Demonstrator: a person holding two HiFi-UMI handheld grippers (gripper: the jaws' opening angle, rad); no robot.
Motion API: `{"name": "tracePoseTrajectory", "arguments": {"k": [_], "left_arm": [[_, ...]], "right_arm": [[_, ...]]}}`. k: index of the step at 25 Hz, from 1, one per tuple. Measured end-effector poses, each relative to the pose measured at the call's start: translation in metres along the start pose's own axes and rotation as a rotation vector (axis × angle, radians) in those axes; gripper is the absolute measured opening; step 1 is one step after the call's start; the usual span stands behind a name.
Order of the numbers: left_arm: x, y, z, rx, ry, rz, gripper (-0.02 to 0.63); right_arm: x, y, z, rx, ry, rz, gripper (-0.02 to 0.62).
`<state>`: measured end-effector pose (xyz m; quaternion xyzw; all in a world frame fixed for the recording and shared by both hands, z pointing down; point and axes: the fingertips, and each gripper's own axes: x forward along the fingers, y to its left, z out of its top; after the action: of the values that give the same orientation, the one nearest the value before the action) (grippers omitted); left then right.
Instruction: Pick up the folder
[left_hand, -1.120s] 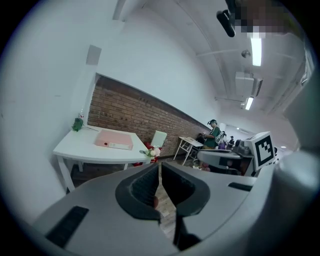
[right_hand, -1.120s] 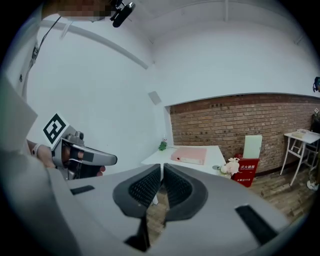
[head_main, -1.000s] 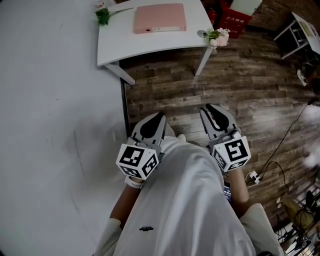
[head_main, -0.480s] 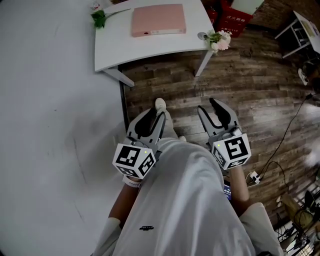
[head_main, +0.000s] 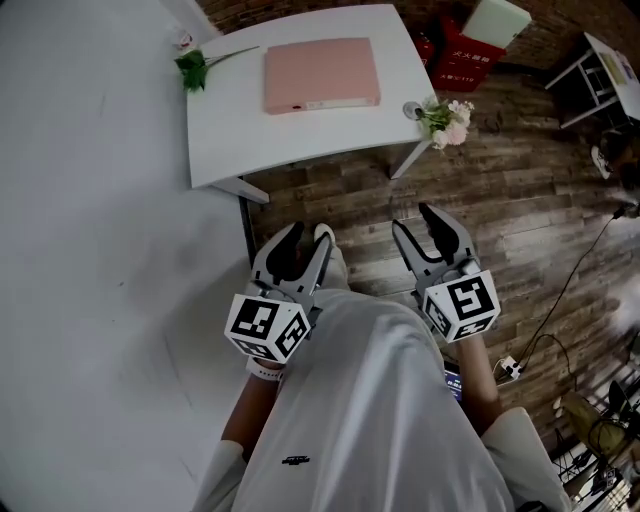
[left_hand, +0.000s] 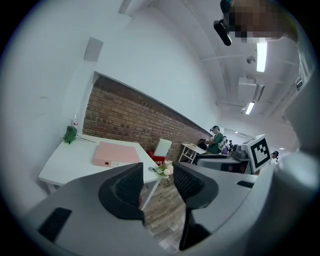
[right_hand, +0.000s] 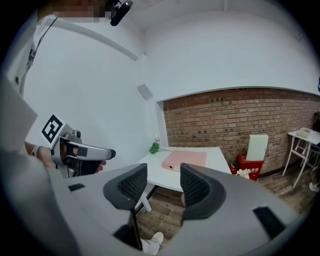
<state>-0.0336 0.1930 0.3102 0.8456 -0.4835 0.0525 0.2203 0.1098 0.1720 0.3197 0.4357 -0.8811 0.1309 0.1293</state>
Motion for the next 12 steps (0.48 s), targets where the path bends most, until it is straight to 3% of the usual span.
{"name": "tracePoseTrajectory", "arguments": {"k": [12], "left_arm": [[0.069,0.114,0.064,-0.032,0.010,-0.057,0.252]], "right_arm": [[0.119,-0.034,0.046,0.077,0.039,-0.056,0.301]]}}
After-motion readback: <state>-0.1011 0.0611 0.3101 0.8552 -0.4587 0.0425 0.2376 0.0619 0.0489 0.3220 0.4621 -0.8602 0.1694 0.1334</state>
